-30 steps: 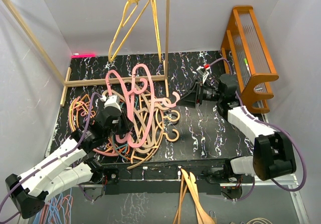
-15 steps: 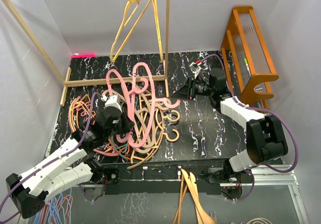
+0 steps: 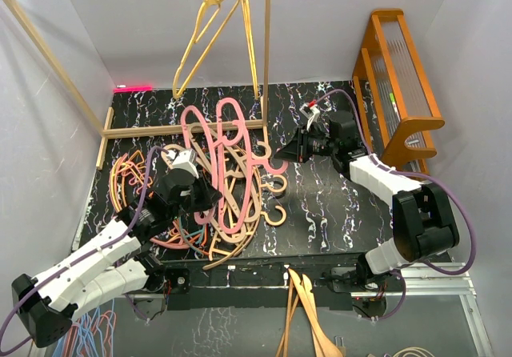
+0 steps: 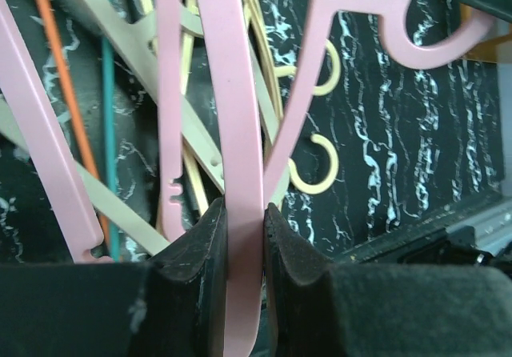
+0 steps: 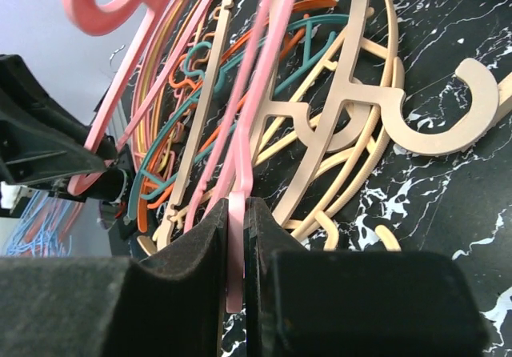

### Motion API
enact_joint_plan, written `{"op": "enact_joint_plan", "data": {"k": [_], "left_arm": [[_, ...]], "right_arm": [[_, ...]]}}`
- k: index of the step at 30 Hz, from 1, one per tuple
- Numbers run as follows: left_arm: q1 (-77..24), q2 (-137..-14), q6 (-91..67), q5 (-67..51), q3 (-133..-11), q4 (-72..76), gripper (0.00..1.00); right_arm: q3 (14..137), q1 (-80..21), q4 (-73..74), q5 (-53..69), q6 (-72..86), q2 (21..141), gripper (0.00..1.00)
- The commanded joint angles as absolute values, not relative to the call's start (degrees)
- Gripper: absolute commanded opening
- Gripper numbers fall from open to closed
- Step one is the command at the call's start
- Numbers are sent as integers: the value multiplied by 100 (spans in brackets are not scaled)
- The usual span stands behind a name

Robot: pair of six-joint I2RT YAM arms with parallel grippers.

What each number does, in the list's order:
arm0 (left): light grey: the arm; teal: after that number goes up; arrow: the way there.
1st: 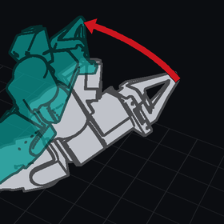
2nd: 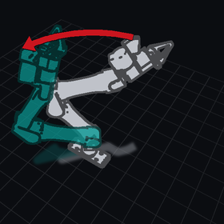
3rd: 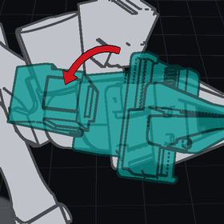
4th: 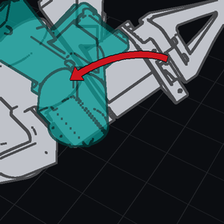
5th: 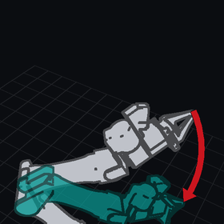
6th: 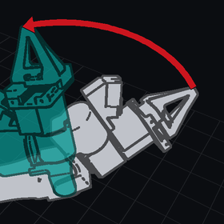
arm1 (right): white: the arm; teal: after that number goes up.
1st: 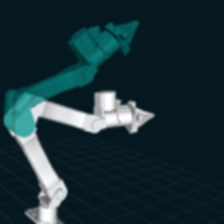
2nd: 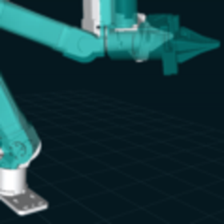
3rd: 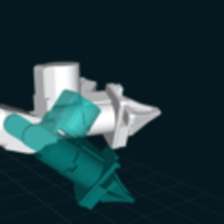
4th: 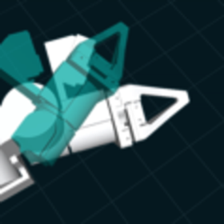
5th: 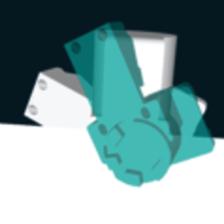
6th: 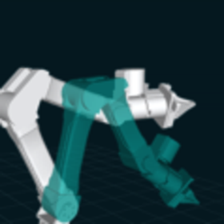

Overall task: Organize the hangers
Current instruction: Pick up the hanger at the center of the board, then place the hanger at the clothesline.

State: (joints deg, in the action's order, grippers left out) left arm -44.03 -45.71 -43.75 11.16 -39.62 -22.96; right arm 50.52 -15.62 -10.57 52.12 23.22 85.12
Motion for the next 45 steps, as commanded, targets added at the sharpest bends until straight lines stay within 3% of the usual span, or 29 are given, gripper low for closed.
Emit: {"op": "enact_joint_plan", "data": {"k": [1,6,13,17,25,31,39,45], "left_arm": [[-4394,-4514,-4362,606,-3934,-1627,0],[-4395,-4064,-4014,492,-4251,-2328,0],[-4398,-1977,-4735,803,-4219,-3417,0],[-4418,-1466,-5050,1155,-4300,-4016,0],[-5432,-6,-5313,1875,-3861,-3116,0],[-6446,-858,-4299,2605,-4744,-2499,0],[-8747,-1376,-2731,5154,-6099,-1729,0],[-8832,-2518,-2256,6154,-7534,-2281,0]], "right_arm": [[5090,-1608,-1453,4904,1983,8407,8],[5472,-1606,-848,4665,1594,8207,8],[5846,-1578,327,4614,1106,7806,8],[5853,-1565,512,4682,1074,7705,8],[5853,-1559,560,4701,990,7648,8],[5902,-1562,762,4651,786,7678,8],[5940,-1561,856,4616,708,7753,8],[5984,-1564,905,4570,685,7832,8]]}}
